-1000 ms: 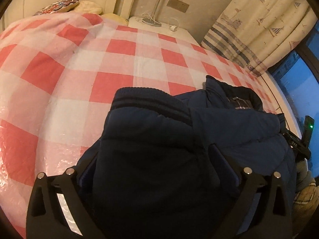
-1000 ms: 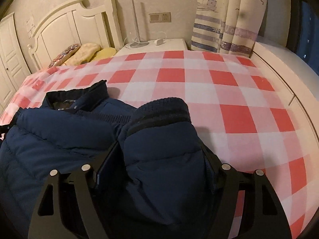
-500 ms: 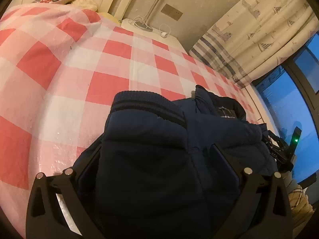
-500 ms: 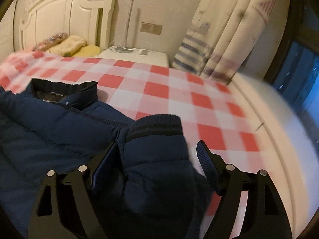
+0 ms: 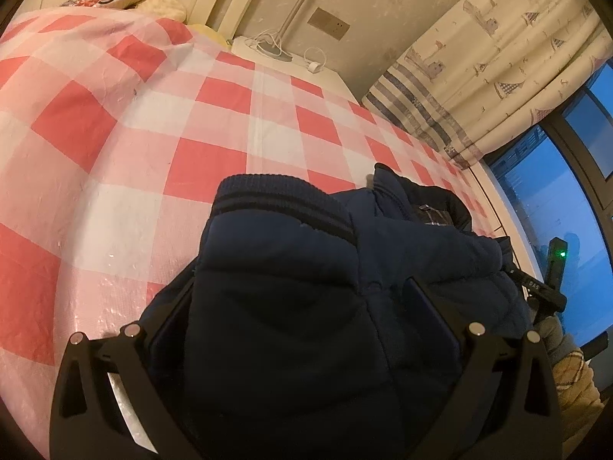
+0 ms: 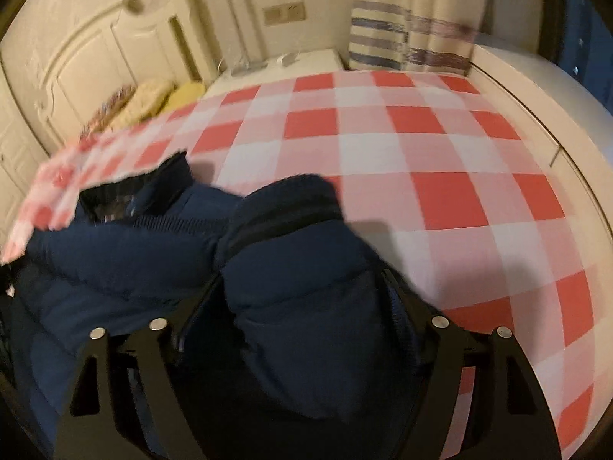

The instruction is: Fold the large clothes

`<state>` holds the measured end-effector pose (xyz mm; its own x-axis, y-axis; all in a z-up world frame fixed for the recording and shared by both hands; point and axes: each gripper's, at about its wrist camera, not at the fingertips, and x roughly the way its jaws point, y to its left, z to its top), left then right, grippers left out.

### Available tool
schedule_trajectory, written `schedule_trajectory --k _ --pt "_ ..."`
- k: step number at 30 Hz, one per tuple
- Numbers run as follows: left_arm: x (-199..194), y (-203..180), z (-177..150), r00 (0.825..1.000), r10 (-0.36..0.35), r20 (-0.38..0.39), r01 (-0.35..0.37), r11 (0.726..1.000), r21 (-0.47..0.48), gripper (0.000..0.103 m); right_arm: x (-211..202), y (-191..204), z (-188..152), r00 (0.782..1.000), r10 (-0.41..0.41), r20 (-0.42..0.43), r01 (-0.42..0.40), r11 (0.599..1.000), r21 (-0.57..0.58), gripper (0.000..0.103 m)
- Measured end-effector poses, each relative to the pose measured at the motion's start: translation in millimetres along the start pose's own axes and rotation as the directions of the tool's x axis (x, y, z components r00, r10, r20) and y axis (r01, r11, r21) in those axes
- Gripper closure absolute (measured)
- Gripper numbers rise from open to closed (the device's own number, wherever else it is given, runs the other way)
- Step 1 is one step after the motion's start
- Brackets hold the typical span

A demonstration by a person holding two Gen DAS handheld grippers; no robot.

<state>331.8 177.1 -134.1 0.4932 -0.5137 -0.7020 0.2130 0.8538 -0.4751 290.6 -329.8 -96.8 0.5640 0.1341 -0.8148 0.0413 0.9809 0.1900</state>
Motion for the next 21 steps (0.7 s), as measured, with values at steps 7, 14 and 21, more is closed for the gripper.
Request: schedule_trajectory --k 7,14,21 --pt "1.2 -1.3 -0.1 1.0 0.011 -0.004 -0.011 1.0 0.008 0.003 -6.8 26.6 -0.4 0.998 -0.005 0.058 0.018 0.974 -0.226 0.049" --pt "1.0 -1.6 -0.2 1.0 0.004 -0.002 -0.004 1.0 0.004 0.003 -8.6 27.2 -6.0 0.994 -0.012 0.109 0.034 0.978 -0.207 0.053" --pt "-27.0 27.8 -1.3 0.991 -0.095 0.094 0.107 0.985 -0.136 0.003 -9.3 23.4 -7.7 0.993 0.006 0.116 0.016 0.982 -0.188 0.052"
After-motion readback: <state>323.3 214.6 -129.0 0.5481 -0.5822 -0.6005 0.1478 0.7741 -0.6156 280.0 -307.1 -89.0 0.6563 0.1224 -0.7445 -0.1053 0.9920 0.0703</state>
